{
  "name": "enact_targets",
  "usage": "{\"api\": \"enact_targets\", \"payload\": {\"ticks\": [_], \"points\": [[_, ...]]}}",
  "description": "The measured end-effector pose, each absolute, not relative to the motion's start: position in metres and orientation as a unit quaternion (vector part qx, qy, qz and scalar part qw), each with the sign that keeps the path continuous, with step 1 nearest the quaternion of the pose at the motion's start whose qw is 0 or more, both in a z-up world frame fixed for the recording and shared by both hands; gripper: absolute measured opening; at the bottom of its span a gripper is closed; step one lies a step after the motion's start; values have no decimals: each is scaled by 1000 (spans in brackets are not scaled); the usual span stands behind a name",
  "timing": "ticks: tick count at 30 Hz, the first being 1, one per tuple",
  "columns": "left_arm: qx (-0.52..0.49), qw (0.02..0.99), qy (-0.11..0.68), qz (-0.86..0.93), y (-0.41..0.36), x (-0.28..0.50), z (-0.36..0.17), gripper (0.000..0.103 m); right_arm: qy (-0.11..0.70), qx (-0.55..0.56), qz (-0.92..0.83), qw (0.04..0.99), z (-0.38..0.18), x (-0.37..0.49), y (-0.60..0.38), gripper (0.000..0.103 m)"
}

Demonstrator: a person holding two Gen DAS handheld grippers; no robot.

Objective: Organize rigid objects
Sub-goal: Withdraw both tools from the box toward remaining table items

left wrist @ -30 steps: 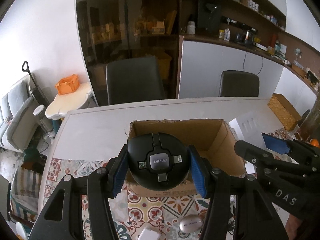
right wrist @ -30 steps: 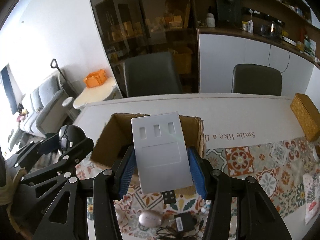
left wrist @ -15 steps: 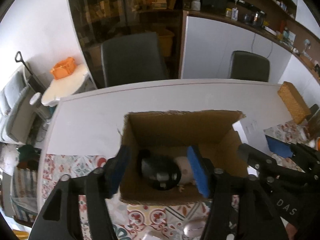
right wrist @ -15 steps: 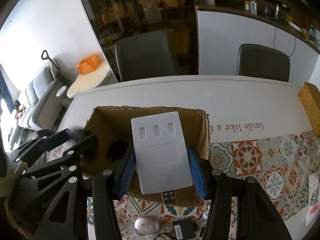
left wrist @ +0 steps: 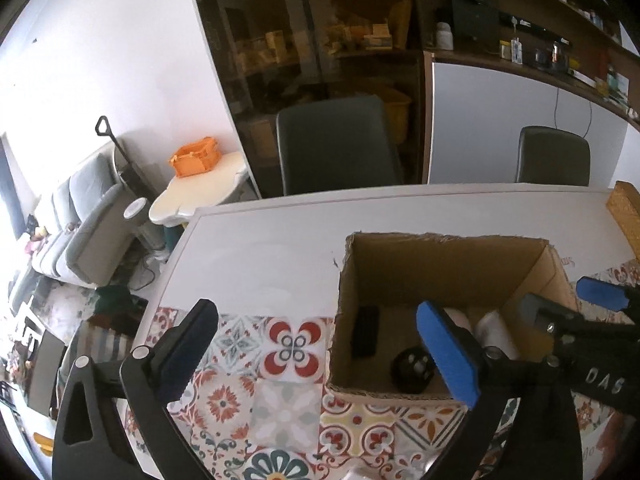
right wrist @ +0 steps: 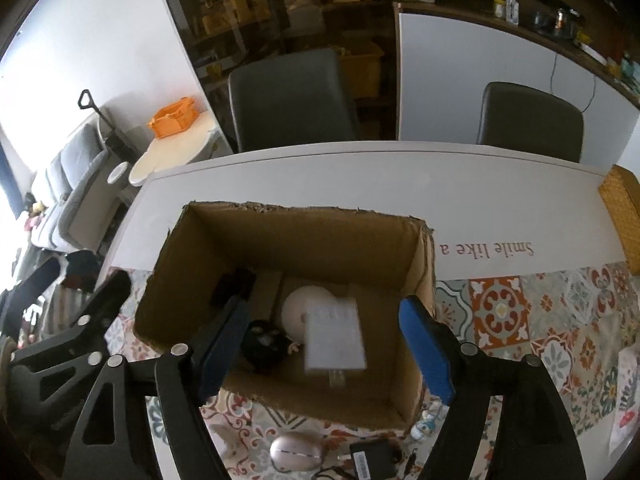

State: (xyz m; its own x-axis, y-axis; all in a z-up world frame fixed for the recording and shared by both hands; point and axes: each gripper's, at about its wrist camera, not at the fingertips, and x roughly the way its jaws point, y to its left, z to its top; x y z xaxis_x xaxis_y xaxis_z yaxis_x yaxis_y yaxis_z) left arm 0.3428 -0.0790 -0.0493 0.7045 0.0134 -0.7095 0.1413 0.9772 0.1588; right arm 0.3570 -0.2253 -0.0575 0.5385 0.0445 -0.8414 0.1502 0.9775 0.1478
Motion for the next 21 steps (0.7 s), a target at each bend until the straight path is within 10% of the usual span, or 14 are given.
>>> {"api": "enact_targets", "payload": {"ticks": [21], "points": [[89,933,347,-34,-76,247,-32,102,438,118,-47,890,-28,254,-232,83]]}}
